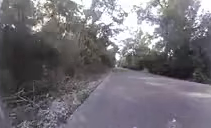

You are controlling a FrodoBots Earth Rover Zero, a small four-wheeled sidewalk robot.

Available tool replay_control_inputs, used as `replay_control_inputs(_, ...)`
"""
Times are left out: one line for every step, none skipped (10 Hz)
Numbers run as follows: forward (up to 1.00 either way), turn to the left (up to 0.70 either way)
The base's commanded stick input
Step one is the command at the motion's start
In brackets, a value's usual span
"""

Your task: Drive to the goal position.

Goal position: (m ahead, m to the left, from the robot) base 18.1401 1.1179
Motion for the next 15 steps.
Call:
replay_control_inputs(0.70,0.00)
replay_control_inputs(0.70,0.00)
replay_control_inputs(0.70,0.00)
replay_control_inputs(0.70,-0.11)
replay_control_inputs(0.70,-0.27)
replay_control_inputs(0.70,-0.10)
replay_control_inputs(0.70,0.00)
replay_control_inputs(0.70,0.00)
replay_control_inputs(0.70,0.00)
replay_control_inputs(0.70,0.00)
replay_control_inputs(0.70,0.00)
replay_control_inputs(0.70,0.00)
replay_control_inputs(0.70,0.00)
replay_control_inputs(0.70,0.00)
replay_control_inputs(0.70,0.00)
